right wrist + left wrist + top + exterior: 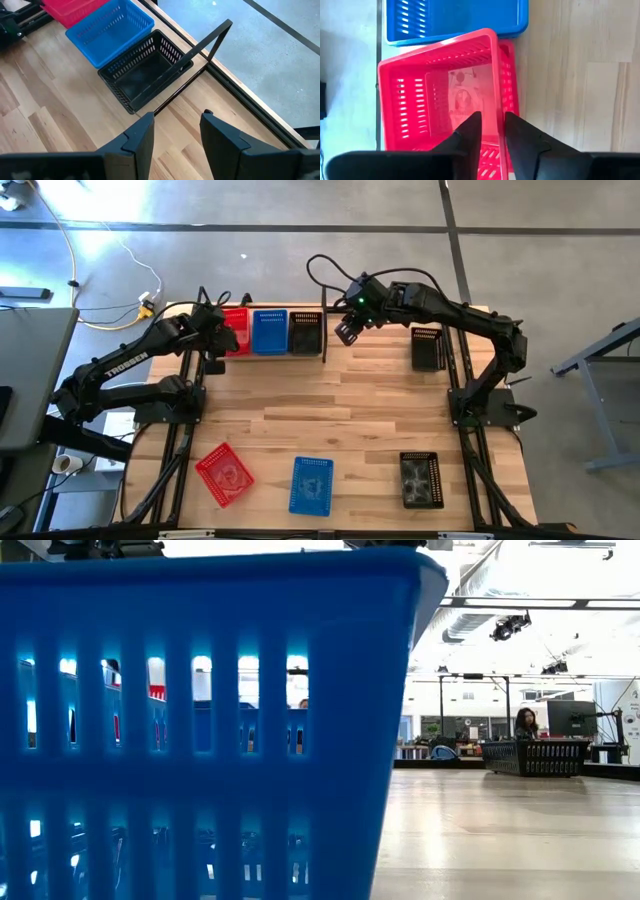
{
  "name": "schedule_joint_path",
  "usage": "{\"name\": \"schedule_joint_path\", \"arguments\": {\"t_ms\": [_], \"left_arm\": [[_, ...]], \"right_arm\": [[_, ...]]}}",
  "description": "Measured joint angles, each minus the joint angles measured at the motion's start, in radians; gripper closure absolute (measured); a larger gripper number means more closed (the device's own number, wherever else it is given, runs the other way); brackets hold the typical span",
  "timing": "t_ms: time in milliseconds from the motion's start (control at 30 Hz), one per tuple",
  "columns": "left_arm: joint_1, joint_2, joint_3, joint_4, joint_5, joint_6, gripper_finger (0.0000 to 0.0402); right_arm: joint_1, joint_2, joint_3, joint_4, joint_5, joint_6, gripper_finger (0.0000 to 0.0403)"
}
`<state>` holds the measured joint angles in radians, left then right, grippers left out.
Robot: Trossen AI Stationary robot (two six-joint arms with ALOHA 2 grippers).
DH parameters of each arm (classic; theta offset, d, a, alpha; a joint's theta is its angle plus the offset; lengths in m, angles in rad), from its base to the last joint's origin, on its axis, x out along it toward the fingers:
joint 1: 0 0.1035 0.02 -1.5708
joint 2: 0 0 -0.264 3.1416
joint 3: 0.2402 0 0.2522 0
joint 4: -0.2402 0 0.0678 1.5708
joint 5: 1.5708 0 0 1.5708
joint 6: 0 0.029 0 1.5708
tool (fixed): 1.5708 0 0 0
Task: Stack baskets on shelf by color
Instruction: Stack the right red bin on the other red bin, then stack the bottom black bin on the other black bin
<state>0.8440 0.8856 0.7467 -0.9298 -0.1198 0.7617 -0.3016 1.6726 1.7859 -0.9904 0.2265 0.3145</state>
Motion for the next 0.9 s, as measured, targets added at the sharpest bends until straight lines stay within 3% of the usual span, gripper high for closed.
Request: {"name": "schedule_joint_path", "arguments": {"t_ms": [300, 667, 900], "left_arm": [[0.0, 0.0, 0.0, 0.002, -0.106, -0.052, 0.028], [-0.002, -0.008, 0.001, -0.027, -0.032, -0.141, 0.0275], [-0.003, -0.045, 0.005, -0.048, 0.022, -0.251, 0.0275]], "right_arm": [[0.0, 0.0, 0.0, -0.012, -0.023, 0.0, 0.0258], [0.0, 0.0, 0.0, -0.024, -0.049, 0.0, 0.0258], [0.003, -0.028, 0.0, -0.105, -0.183, 0.023, 0.0258]]}}
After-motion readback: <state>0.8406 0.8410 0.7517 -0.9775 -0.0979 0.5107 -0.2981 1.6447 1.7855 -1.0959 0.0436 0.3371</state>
